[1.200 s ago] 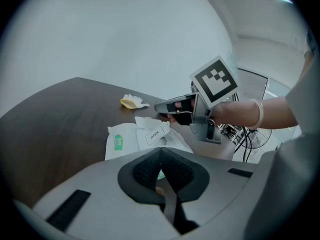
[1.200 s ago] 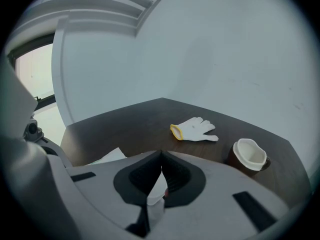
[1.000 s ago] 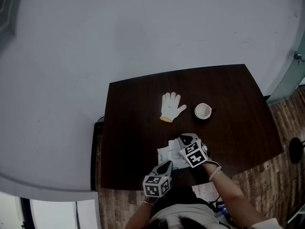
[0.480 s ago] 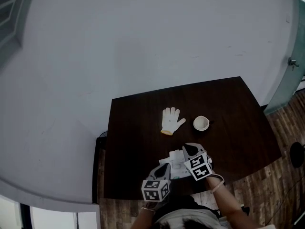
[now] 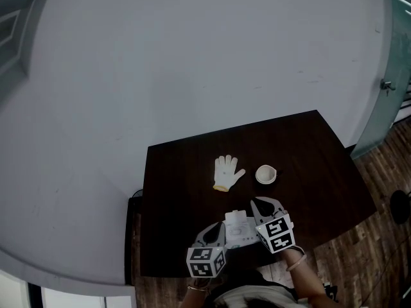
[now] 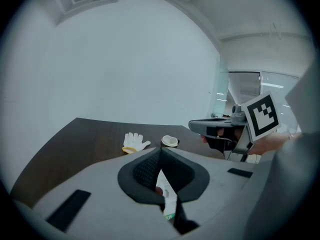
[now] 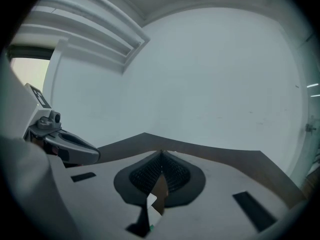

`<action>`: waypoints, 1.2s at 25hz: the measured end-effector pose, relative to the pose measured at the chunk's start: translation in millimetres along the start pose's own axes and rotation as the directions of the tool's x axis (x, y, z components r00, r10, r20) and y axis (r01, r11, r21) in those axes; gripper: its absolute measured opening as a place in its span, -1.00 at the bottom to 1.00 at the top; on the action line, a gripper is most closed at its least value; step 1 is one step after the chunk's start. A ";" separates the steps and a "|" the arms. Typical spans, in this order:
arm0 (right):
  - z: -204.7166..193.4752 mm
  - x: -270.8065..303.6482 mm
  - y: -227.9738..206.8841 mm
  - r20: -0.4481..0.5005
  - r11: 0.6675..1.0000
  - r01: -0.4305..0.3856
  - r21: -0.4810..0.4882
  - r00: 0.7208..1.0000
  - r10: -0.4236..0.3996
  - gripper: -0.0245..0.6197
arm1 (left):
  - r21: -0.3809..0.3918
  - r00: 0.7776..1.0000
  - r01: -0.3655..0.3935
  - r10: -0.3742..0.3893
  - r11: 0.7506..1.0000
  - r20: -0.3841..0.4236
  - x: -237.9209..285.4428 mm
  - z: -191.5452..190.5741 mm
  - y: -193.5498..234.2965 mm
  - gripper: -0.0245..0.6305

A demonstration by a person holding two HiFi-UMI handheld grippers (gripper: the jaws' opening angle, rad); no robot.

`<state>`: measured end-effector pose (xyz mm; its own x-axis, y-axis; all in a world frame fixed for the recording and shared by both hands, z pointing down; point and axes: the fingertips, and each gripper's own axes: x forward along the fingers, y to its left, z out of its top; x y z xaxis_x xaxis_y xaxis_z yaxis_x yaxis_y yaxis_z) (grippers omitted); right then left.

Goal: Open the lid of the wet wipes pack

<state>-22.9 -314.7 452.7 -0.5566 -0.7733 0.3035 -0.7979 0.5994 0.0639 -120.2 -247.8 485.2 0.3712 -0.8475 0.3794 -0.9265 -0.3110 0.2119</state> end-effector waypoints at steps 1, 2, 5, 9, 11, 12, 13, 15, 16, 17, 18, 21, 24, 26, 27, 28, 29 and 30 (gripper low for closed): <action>4.1 -3.7 -1.5 0.011 1.000 0.007 -0.004 1.000 -0.007 -0.90 | 0.002 1.000 0.001 -0.001 1.000 0.002 -0.9 2.8 -0.9 -0.88; 8.0 -7.5 -3.1 0.022 1.000 0.015 -0.004 1.000 -0.015 -0.90 | 0.006 1.000 0.003 -0.003 1.000 0.005 -1.9 6.0 -2.0 -0.88; 18.9 -19.9 -7.7 0.053 0.999 0.035 0.012 0.998 -0.036 -0.90 | 0.014 1.000 0.005 -0.005 1.000 0.019 -5.2 18.4 -7.6 -0.88; 32.5 -33.7 -7.0 0.085 0.999 0.048 0.005 0.995 -0.048 -0.90 | 0.013 0.999 0.013 -0.014 1.000 0.045 -10.7 34.4 -14.5 -0.88; 37.9 -39.0 -7.2 0.100 0.998 0.060 0.005 0.993 -0.060 -0.90 | 0.015 0.998 0.029 -0.030 0.999 0.055 -13.0 41.7 -18.6 -0.88; 40.1 -41.7 -7.3 0.107 0.998 0.062 0.012 0.992 -0.063 -0.90 | 0.015 0.997 0.039 -0.040 0.999 0.059 -14.1 45.0 -21.0 -0.88; 42.1 -44.6 -7.3 0.115 0.998 0.062 0.019 0.991 -0.064 -0.90 | 0.015 0.997 0.047 -0.048 0.999 0.064 -15.6 48.0 -23.6 -0.88; 46.4 -50.6 -6.5 0.131 0.998 0.062 0.024 0.989 -0.064 -0.90 | 0.022 0.996 0.056 -0.057 0.998 0.073 -18.9 53.8 -28.7 -0.88; 48.9 -53.5 -6.3 0.138 0.998 0.063 0.020 0.988 -0.066 -0.90 | 0.026 0.995 0.059 -0.061 0.998 0.078 -20.4 56.6 -31.0 -0.88; 51.1 -56.0 -6.4 0.143 0.998 0.067 0.014 0.987 -0.068 -0.90 | 0.030 0.994 0.062 -0.064 0.998 0.083 -21.6 59.4 -33.1 -0.88; 53.0 -58.3 -6.6 0.148 0.997 0.071 0.009 0.986 -0.072 -0.90 | 0.033 0.994 0.065 -0.067 0.997 0.088 -22.8 61.9 -34.9 -0.88; 57.2 -64.8 -7.3 0.159 0.997 0.081 0.012 0.984 -0.082 -0.90 | 0.040 0.992 0.072 -0.075 0.997 0.099 -26.9 66.9 -39.7 -0.88; 59.7 -69.9 -7.5 0.165 0.996 0.088 0.008 0.982 -0.088 -0.90 | 0.041 0.991 0.073 -0.077 0.996 0.108 -30.9 69.2 -42.3 -0.88; 61.1 -72.2 -6.1 0.166 0.996 0.089 0.004 0.982 -0.088 -0.90 | 0.043 0.990 0.073 -0.078 0.996 0.115 -33.3 71.7 -43.1 -0.88; 61.8 -73.0 -5.2 0.166 0.996 0.088 0.006 0.982 -0.087 -0.90 | 0.046 0.990 0.074 -0.079 0.996 0.118 -33.9 73.3 -43.4 -0.88; 61.9 -73.7 -4.6 0.166 0.996 0.087 0.008 0.982 -0.087 -0.90 | 0.049 0.990 0.074 -0.079 0.996 0.121 -34.2 74.8 -43.7 -0.88; 61.6 -74.3 -4.2 0.165 0.996 0.087 0.011 0.982 -0.088 -0.90 | 0.051 0.989 0.074 -0.080 0.996 0.124 -34.3 76.2 -43.9 -0.88; 61.0 -74.9 -4.1 0.164 0.996 0.088 0.013 0.982 -0.089 -0.90 | 0.052 0.989 0.075 -0.081 0.996 0.127 -34.4 77.6 -44.0 -0.88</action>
<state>7.9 -271.8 371.8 -0.5142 -0.8467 0.1367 -0.8465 0.5266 0.0780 -96.9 -238.4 392.9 0.4342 -0.8672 0.2438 -0.8980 -0.3955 0.1926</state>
